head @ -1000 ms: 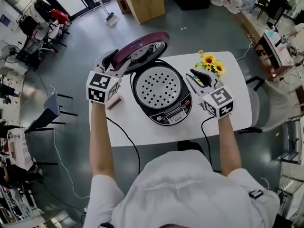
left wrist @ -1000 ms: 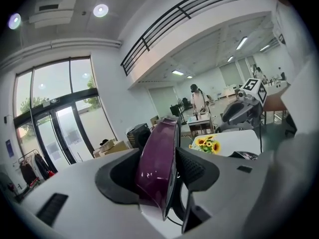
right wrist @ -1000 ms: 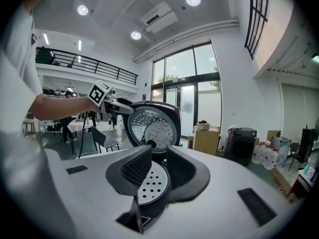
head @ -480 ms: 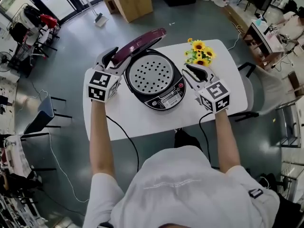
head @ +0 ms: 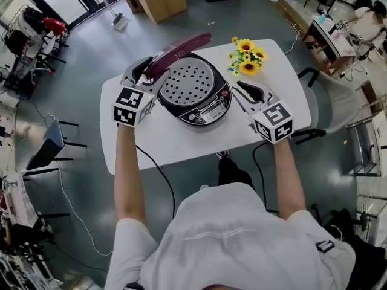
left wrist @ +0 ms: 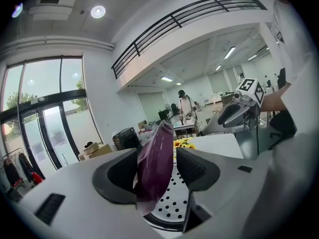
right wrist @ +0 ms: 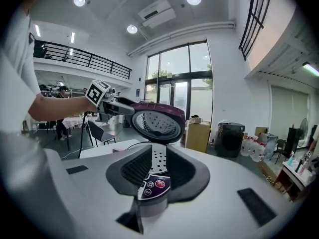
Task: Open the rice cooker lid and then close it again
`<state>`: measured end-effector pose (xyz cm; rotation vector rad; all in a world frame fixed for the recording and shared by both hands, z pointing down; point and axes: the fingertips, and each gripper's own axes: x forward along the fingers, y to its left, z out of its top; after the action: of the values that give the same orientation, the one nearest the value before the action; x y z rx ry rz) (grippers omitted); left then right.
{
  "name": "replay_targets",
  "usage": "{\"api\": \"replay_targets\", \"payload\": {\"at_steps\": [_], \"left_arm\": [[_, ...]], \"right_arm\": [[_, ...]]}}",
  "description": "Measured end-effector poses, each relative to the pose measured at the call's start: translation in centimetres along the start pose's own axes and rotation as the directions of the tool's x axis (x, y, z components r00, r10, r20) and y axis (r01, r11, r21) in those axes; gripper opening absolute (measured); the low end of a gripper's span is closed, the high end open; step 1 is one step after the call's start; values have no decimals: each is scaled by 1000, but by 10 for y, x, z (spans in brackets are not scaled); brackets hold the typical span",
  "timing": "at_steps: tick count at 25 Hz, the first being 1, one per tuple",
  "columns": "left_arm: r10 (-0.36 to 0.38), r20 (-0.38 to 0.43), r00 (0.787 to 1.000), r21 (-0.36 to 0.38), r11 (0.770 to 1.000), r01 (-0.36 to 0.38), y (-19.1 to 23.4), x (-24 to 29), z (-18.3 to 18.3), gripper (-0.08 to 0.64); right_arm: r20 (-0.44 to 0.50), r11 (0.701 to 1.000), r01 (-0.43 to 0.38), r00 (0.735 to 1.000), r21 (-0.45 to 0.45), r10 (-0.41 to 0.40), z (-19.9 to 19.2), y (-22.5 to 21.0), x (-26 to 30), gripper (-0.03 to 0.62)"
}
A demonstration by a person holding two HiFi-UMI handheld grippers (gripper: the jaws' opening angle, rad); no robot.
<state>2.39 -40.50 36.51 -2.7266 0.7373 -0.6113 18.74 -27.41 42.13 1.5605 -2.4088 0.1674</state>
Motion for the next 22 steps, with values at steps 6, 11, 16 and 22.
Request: {"api": "replay_targets", "payload": {"at_steps": [6,11,16,22], "left_arm": [[-29,-12,1000,-19,999,29,-21,-2,-8,255],[-57,-35,998,-14,998,57,-42,-3,-16,268],[-69,-42,997,-33,997,68,-59,-2,-24,270],[-96,-56,994,-58,994,92,-79,-1,-37,270]], "right_arm": [[-13,1000,0,1000,7,0,-10,8,-13,106],[-29,1000,3,1000,16,-2,-19,14,-21,106],[-42,1000,0,999,28,1,-29,20,-27,106],[-65,999,-3,998,35,6,-44,29,-33,106]]}}
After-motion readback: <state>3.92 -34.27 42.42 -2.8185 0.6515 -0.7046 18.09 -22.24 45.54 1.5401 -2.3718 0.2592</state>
